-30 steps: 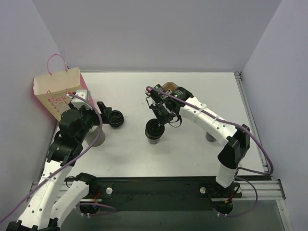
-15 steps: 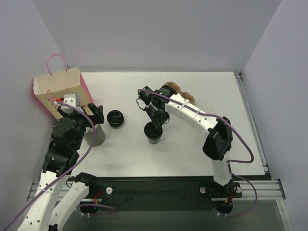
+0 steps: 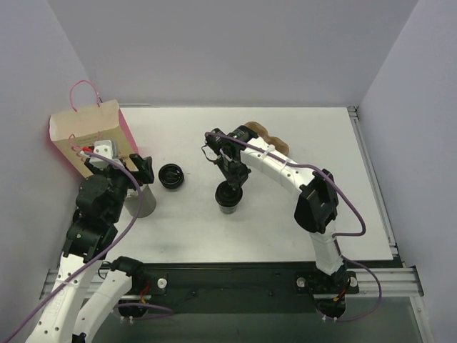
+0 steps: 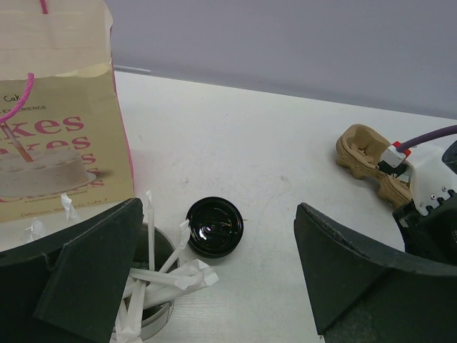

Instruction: Pack the takeout coffee

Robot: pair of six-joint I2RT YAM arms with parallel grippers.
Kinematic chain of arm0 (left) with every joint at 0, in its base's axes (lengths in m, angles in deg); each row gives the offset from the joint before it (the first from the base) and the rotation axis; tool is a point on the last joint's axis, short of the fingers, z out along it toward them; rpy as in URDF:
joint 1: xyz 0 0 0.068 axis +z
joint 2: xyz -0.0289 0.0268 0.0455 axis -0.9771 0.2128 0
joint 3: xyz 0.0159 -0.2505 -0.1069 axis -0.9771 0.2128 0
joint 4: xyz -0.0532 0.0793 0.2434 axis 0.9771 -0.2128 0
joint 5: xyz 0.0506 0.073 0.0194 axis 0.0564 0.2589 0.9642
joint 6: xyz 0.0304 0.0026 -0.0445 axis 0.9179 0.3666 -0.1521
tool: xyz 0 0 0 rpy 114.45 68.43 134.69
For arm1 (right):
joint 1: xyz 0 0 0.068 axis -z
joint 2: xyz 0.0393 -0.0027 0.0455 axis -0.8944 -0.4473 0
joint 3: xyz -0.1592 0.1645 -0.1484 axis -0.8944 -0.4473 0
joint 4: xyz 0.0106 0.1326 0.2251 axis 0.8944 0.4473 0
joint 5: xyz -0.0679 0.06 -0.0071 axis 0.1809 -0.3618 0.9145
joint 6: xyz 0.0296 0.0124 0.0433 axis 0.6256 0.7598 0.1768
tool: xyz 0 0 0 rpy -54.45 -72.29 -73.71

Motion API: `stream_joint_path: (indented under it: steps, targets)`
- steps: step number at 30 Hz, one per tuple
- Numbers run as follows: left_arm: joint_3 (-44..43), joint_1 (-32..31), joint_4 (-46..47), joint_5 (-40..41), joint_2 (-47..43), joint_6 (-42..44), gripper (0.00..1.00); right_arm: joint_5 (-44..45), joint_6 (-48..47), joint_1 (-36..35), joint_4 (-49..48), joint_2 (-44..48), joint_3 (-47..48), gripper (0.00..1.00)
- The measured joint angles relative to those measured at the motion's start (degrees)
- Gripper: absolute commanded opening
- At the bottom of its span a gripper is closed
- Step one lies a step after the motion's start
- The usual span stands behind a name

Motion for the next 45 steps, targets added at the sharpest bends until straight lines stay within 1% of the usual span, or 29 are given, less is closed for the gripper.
stream_joint_path:
  steps: [14,26,45]
  targets:
    - [0.00,0.00,0.00,0.00,0.00,0.00,0.97,-0.68,-0.22,0.28,0.11,-1.64,1.09,0.00]
    - [0.00,0.00,0.00,-0.07,0.02,0.04,0.97,-3.58,-0.48,0.28,0.28,-1.62,1.09,0.00]
    - [0.00,-0.07,0.00,-0.07,0.02,0.28,0.97,-2.60,-0.63,0.28,1.46,-1.64,1.09,0.00]
